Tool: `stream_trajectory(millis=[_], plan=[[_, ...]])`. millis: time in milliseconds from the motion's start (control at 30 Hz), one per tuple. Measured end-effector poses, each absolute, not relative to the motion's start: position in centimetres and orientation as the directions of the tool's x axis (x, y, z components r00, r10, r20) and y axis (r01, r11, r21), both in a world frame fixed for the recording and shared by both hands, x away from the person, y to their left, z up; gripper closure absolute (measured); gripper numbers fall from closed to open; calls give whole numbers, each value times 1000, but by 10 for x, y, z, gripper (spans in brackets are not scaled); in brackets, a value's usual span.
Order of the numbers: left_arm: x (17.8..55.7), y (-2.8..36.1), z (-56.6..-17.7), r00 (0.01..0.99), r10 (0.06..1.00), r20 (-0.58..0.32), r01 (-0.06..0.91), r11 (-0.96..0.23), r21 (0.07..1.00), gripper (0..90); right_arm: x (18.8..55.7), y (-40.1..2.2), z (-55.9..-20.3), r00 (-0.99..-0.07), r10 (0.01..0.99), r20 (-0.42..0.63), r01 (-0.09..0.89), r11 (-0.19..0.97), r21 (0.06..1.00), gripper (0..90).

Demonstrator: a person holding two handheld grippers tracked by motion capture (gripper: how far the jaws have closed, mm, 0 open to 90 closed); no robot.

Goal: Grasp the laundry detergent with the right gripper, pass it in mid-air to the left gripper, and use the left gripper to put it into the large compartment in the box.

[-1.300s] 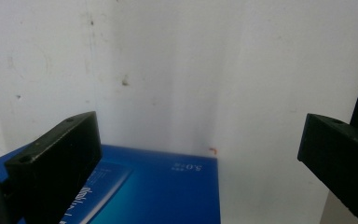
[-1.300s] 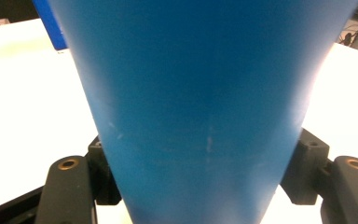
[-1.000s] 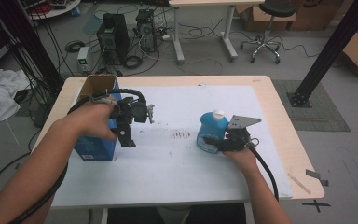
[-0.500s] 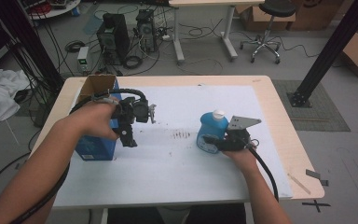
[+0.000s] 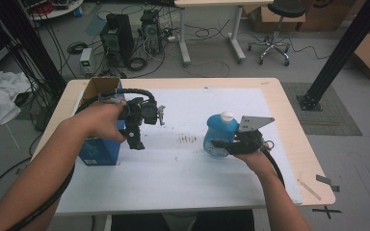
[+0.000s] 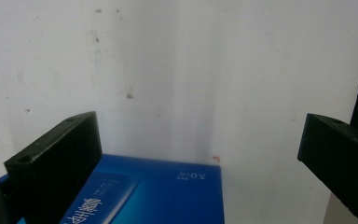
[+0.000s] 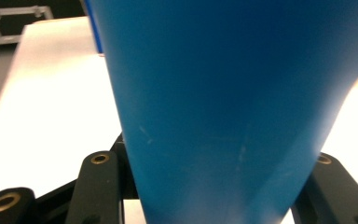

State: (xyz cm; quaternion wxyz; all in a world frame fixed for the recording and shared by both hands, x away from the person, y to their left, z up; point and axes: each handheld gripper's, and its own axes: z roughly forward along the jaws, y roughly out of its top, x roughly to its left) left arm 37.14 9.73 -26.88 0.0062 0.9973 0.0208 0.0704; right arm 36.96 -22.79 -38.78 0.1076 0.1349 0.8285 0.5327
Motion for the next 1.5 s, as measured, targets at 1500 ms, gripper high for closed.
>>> stream_trajectory(millis=[1500], plan=[[332, 50, -258, 993, -82, 82, -87, -995, 55, 0, 341, -93, -396, -1000, -7, -18, -19, 411, 911, 463]])
